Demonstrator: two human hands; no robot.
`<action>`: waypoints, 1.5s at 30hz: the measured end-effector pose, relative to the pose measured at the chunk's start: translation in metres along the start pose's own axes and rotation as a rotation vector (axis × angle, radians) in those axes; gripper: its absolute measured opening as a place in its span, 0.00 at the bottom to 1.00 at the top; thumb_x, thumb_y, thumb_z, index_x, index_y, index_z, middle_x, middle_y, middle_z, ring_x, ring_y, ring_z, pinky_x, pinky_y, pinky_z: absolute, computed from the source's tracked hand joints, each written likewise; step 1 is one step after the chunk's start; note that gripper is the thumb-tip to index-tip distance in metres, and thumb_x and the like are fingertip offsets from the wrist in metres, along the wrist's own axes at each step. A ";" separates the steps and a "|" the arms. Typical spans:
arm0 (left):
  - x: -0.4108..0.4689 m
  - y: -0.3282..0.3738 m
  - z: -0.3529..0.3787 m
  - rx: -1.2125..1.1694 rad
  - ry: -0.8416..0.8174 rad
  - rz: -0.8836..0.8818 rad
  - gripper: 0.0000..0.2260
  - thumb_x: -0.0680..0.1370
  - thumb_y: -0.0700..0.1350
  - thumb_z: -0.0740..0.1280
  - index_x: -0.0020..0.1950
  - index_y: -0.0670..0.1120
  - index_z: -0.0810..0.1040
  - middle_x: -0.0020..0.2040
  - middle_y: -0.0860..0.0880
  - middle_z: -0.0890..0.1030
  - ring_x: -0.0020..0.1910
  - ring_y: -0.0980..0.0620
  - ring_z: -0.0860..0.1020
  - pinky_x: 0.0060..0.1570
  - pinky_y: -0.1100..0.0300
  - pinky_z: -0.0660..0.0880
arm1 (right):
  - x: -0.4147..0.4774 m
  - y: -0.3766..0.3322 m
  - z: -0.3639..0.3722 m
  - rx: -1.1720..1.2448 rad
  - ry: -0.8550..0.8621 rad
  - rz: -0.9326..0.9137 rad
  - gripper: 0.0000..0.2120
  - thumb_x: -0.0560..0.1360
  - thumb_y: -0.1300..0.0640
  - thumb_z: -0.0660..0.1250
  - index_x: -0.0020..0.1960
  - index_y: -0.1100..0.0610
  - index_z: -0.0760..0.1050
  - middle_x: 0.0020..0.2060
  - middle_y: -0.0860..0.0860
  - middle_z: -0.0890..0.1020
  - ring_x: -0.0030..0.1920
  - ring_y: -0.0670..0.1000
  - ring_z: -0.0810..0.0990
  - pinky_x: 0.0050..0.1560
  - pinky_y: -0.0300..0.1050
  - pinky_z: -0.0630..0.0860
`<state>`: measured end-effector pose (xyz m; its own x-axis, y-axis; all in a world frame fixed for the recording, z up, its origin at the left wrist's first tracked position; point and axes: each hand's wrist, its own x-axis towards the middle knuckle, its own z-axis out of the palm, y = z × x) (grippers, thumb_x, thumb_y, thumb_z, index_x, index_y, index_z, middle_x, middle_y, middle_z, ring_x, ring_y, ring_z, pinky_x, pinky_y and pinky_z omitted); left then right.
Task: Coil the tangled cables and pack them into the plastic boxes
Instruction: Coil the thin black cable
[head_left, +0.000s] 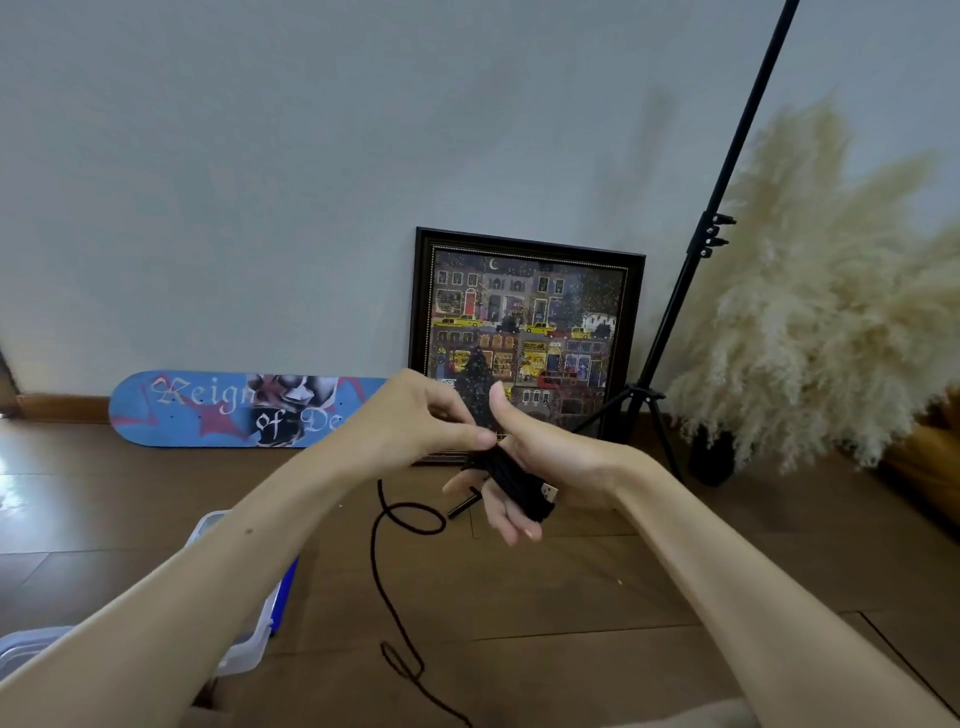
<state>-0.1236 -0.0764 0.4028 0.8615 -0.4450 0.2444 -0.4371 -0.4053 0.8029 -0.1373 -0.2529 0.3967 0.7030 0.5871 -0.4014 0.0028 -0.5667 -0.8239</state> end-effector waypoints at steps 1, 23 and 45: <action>0.000 0.002 -0.002 -0.060 0.014 -0.004 0.06 0.70 0.45 0.75 0.38 0.43 0.84 0.36 0.43 0.83 0.35 0.56 0.77 0.39 0.65 0.71 | -0.002 0.000 -0.001 0.043 -0.029 -0.018 0.50 0.72 0.29 0.28 0.56 0.62 0.76 0.27 0.53 0.79 0.32 0.57 0.73 0.70 0.57 0.66; 0.000 -0.007 0.026 -0.625 -0.122 -0.395 0.07 0.81 0.43 0.58 0.46 0.48 0.73 0.24 0.54 0.66 0.19 0.60 0.58 0.21 0.68 0.55 | -0.005 -0.014 -0.002 1.041 0.407 -0.560 0.33 0.80 0.39 0.49 0.66 0.66 0.70 0.32 0.52 0.79 0.28 0.45 0.74 0.38 0.38 0.78; -0.003 -0.008 0.016 0.310 -0.199 -0.167 0.04 0.74 0.43 0.71 0.40 0.45 0.82 0.28 0.54 0.77 0.27 0.60 0.74 0.37 0.63 0.74 | 0.009 0.007 0.010 -0.408 0.491 0.132 0.45 0.73 0.29 0.32 0.23 0.59 0.71 0.24 0.58 0.79 0.34 0.51 0.81 0.63 0.52 0.72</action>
<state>-0.1264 -0.0843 0.3870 0.8740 -0.4858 -0.0099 -0.3784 -0.6933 0.6132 -0.1380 -0.2455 0.3830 0.9589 0.2196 -0.1795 0.0959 -0.8467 -0.5234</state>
